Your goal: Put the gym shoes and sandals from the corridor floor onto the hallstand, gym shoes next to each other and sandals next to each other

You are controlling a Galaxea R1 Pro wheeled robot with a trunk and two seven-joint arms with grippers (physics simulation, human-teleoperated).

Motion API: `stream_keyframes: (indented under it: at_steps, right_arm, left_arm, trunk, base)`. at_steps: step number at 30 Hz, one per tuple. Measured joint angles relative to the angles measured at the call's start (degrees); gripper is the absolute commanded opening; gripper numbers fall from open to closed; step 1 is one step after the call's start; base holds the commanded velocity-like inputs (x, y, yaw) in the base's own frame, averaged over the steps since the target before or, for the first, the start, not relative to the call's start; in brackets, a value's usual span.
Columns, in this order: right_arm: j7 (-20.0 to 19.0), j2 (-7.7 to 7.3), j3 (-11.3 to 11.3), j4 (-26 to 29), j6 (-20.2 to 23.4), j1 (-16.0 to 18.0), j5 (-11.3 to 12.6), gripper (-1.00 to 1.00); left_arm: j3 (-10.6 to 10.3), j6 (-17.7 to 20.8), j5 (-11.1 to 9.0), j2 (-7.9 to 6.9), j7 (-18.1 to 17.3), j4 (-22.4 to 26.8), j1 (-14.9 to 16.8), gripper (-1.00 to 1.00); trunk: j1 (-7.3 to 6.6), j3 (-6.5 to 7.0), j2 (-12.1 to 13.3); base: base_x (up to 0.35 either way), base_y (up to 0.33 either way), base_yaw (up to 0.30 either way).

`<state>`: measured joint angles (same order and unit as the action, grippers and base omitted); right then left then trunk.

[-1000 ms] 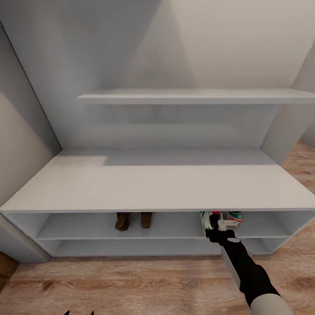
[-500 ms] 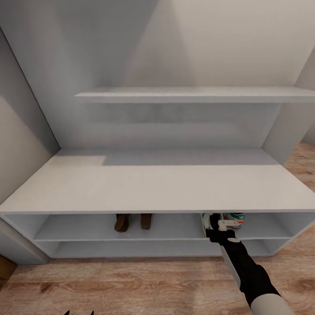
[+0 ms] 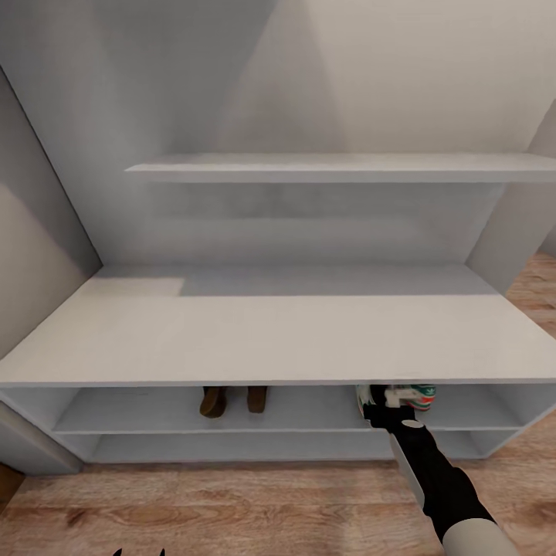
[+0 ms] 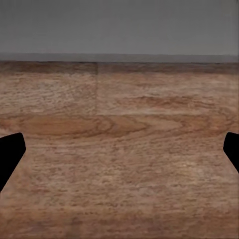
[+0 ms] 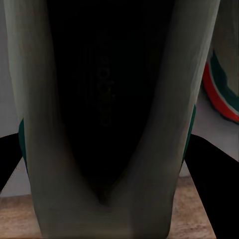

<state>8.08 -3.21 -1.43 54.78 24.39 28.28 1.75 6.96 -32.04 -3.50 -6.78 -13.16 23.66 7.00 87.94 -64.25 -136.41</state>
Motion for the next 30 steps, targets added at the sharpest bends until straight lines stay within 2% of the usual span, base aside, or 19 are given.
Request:
stream_keyframes:
  at_steps: [30]
  right_arm:
    - [0.0,0.0,0.0,0.1,0.0,0.0,0.0,-1.0]
  left_arm:
    - [0.0,0.0,0.0,-0.1,-0.1,-0.1,0.0,1.0]
  trunk:
    - [0.0,0.0,0.0]
  base:
    - [0.054,0.0,0.0]
